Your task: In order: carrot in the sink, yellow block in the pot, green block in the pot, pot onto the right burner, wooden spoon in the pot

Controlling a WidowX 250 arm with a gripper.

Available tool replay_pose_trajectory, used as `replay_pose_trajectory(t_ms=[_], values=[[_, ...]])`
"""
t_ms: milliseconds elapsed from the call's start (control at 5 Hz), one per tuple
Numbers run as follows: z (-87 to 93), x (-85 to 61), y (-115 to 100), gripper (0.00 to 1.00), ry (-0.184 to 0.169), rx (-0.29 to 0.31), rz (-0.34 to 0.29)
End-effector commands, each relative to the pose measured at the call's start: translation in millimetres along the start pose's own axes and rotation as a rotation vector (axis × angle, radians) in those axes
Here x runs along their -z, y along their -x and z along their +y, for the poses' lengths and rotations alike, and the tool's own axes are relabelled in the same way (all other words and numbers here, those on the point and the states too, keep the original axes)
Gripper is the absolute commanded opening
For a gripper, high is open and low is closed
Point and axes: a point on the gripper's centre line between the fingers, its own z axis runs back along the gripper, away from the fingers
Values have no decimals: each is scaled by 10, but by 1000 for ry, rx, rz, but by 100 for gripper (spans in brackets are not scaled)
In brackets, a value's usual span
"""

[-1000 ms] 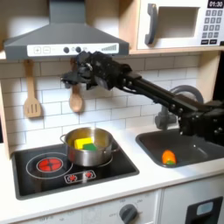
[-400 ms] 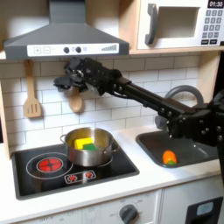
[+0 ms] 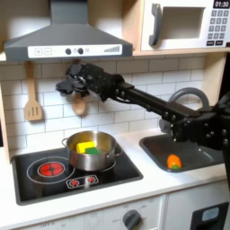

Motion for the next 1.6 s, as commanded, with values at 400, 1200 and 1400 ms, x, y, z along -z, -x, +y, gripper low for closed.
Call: replay_pose_trajectory(t_ms=[400,1200,1400], values=[[-96,57,-11,0,21,-6,-22],[-114,-194,74,0,20,-18,-64],[-113,-178,57,0,27,-21,-78]])
